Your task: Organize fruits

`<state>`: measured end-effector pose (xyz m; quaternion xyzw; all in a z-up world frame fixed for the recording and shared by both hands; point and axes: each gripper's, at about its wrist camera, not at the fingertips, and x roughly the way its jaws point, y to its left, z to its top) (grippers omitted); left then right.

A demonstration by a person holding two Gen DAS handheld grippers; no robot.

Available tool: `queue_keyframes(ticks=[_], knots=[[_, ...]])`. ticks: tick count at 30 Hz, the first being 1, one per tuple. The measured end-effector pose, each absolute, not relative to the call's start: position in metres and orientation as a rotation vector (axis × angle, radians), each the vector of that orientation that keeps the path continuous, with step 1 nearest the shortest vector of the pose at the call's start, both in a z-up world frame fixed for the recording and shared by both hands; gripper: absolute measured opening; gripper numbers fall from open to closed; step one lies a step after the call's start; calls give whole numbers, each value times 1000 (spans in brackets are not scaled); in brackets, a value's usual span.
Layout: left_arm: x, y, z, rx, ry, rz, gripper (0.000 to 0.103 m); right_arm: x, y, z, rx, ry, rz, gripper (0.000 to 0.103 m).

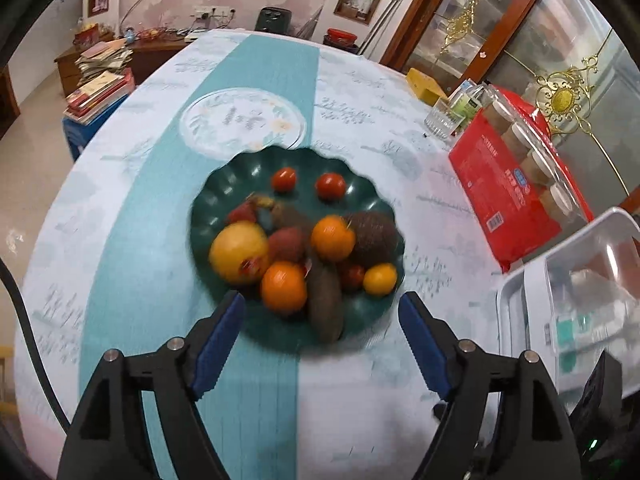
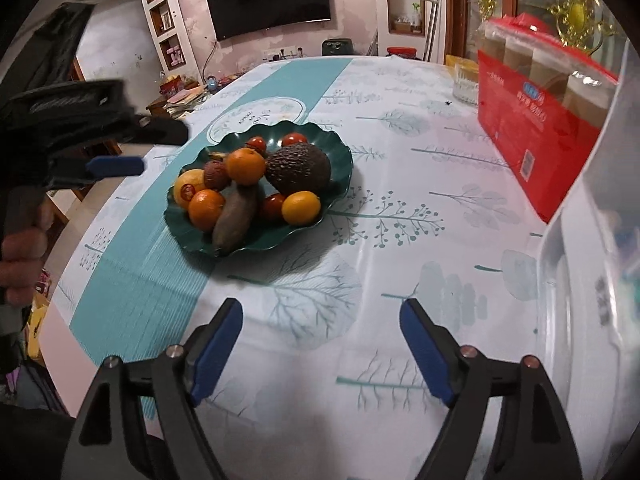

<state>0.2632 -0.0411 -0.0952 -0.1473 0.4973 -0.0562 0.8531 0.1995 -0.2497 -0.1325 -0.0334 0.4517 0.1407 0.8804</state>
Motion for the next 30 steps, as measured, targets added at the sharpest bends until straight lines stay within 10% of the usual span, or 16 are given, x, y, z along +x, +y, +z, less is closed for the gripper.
queue_keyframes(ticks=[30], knots=[[60, 6, 6, -140, 967, -72, 85, 56, -175, -27, 17, 1083, 289, 91]])
